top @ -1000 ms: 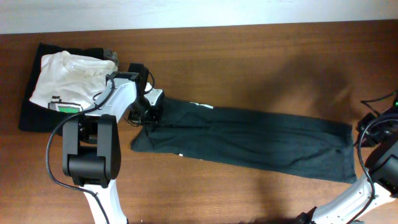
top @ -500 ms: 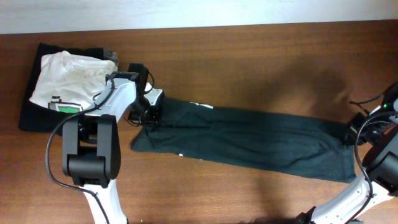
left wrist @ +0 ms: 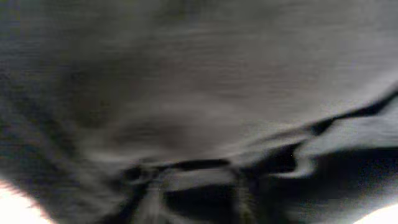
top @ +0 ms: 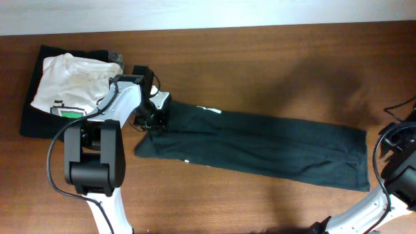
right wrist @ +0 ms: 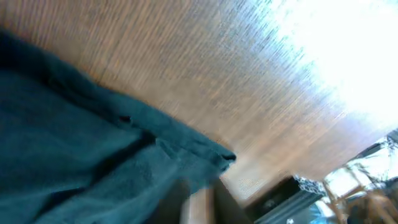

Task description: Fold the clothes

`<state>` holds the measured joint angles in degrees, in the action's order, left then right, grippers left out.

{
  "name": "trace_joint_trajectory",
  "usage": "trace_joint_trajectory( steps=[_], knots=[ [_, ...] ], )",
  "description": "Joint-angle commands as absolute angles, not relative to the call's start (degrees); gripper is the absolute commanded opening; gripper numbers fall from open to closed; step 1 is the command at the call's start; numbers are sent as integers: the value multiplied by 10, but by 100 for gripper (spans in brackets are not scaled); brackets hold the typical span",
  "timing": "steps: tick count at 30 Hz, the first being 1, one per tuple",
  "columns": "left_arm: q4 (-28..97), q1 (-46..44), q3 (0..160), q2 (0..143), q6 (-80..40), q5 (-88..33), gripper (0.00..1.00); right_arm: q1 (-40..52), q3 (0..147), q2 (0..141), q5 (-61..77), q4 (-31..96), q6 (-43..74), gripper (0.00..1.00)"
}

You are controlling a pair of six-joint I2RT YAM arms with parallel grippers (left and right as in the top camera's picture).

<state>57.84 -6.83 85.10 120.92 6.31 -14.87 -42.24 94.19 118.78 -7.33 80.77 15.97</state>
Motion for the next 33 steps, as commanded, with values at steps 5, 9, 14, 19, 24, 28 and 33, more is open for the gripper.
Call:
trace_joint_trajectory(
  steps=[5,9,14,19,24,28,33],
  knots=[
    [598,-59,883,1216,65,-142,60,-425,908,1205,62,725,22,74],
    [623,-60,938,1216,74,-157,64,-426,824,1227,92,692,-32,87],
    [637,-60,970,1216,74,-157,65,-432,784,1226,129,651,-26,63],
    [641,-60,971,1216,74,-157,65,-428,861,1226,131,606,3,21],
    [639,-60,971,1216,73,-157,65,-413,867,1226,213,470,9,15],
    [640,-60,971,1216,73,-157,64,-426,886,1226,237,474,-62,59],
    [648,-60,971,1216,74,-157,64,-469,927,1219,431,552,-131,63]
  ],
)
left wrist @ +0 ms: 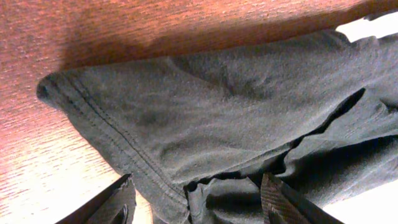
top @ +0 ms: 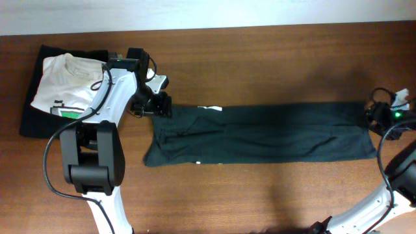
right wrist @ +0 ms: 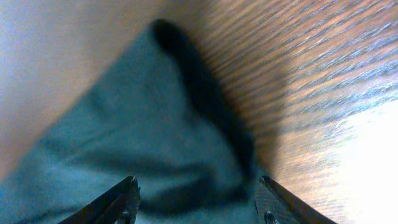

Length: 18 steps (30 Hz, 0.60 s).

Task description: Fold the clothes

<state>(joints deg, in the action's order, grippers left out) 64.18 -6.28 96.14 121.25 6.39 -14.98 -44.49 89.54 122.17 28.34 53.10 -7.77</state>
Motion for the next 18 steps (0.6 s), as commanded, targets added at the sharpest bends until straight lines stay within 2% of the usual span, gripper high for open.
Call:
trace_joint_trajectory(
  steps=[1,2,4,6,8,11,13,15,18],
  knots=[
    [653,-60,971,1216,73,-184,52,-474,937,1207,495,576,-150,62],
    [652,-63,971,1216,74,-241,26,-472,944,1196,502,598,-132,58],
    [632,-83,970,1217,90,-258,15,-464,944,1192,502,623,-86,54],
    [600,-116,964,1222,135,-255,12,-452,944,1192,501,642,-83,56],
    [583,-159,963,1244,145,-185,6,-444,944,1192,492,651,-83,56],
    [574,-177,963,1294,144,-130,3,-446,944,1192,408,655,-52,57],
    [569,-158,963,1329,114,-78,1,-446,944,1193,345,637,-58,66],
    [561,-135,963,1337,79,-36,1,-446,938,1194,340,602,-103,72],
    [561,-87,978,1337,39,-18,1,-446,938,1194,323,591,-136,74]
  ],
)
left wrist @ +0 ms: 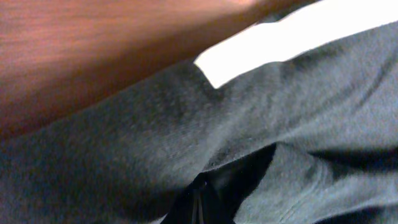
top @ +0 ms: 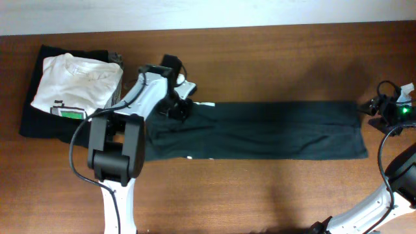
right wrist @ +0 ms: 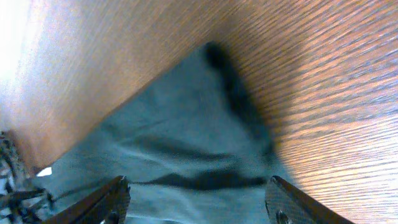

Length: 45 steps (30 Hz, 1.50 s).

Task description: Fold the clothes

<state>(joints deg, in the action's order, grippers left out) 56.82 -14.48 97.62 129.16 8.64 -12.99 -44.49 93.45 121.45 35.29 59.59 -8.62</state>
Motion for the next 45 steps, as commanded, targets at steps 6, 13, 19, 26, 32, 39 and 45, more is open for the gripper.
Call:
trace_joint_trajectory(
  steps=[6,13,19,26,32,39,45],
  knots=[
    [585,-71,1046,1336,41,-66,21,-368,930,1247,329,600,-228,77],
    [819,-72,1329,1336,41,-66,42,-334,928,1281,273,618,-270,80],
    [893,-70,1561,1336,48,-63,52,-319,887,1297,248,660,-283,73],
    [899,-70,1571,1336,48,-62,55,-274,876,1297,284,658,-300,50],
    [931,-70,1571,1336,74,-52,54,-302,939,1281,289,683,-227,4],
    [967,-64,1571,1334,74,-25,54,-349,1133,1237,212,764,-84,4],
    [967,-62,1571,1334,73,-25,54,-206,1148,1233,261,809,-65,4]
  ],
)
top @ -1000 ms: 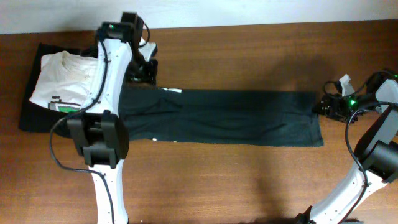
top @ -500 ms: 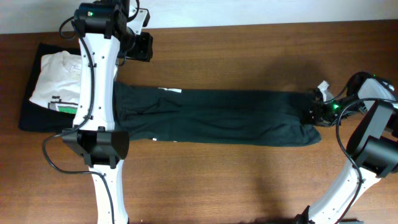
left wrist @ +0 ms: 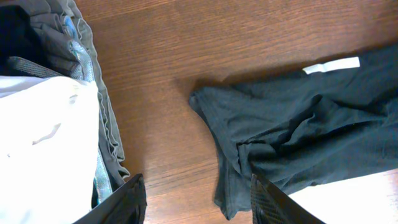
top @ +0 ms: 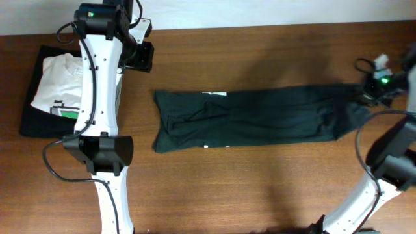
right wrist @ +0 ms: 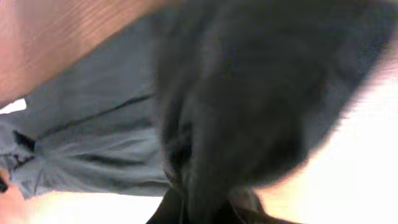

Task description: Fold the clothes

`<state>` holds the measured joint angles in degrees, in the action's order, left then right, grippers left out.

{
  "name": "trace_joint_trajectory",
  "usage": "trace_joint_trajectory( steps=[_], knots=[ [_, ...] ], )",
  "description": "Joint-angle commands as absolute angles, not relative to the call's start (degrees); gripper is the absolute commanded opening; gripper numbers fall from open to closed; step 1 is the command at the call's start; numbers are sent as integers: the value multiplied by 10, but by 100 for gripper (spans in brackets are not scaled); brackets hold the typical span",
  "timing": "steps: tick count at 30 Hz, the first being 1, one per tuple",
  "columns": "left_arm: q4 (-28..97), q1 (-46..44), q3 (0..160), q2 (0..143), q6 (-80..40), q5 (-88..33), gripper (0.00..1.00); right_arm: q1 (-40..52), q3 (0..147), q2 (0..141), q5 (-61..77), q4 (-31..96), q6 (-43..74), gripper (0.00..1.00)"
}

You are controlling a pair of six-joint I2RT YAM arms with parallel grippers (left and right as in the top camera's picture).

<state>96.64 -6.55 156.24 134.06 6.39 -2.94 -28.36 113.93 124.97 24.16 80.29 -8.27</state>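
Dark green trousers (top: 260, 120) lie lengthwise across the middle of the brown table (top: 260, 188), waistband to the left. My left gripper (top: 141, 57) is raised over the far left of the table, open and holding nothing. In the left wrist view the left gripper (left wrist: 196, 196) looks down on the rumpled waistband (left wrist: 249, 130), well apart from it. My right gripper (top: 372, 86) is shut on the leg ends at the right, which are bunched and lifted. Dark cloth (right wrist: 236, 93) fills the right wrist view between the shut jaws.
A folded white T-shirt (top: 62, 81) lies on a black garment (top: 29, 123) at the far left, with grey and patterned cloth edges (left wrist: 93, 93) at the stack's right side. The left arm's column (top: 97, 156) stands at the front left.
My left gripper has let go of the waistband and moved up and back toward the far left. My right gripper, open beside the hems before, is shut on them and holds them lifted.
First the trousers lay slanted with my left gripper at the waistband and my right arm off at the right edge. Then they lay straight, both grippers open at their ends. After that the left was shut on the waistband. Now only the right holds cloth.
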Motion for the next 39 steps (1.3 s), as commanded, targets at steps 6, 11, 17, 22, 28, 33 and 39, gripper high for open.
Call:
trace_joint_trajectory(
  steps=[6,11,17,22,28,33,39],
  knots=[
    [967,-62,1571,1334,74,-25,54,12,1148,1233,193,817,-9,4],
    [967,-62,1571,1334,74,-25,54,122,1148,1233,169,792,56,4],
    [967,-62,1571,1334,74,-25,54,226,1146,1246,158,712,205,4],
    [967,-62,1571,1334,74,-25,55,255,1146,1267,158,686,235,53],
    [967,-62,1571,1334,73,-28,69,176,1152,1204,160,714,151,59],
    [967,-62,1571,1334,73,-56,73,126,1140,1190,160,753,122,42],
    [967,-62,1498,1334,69,-129,72,188,1027,1203,160,676,134,36]
  ],
)
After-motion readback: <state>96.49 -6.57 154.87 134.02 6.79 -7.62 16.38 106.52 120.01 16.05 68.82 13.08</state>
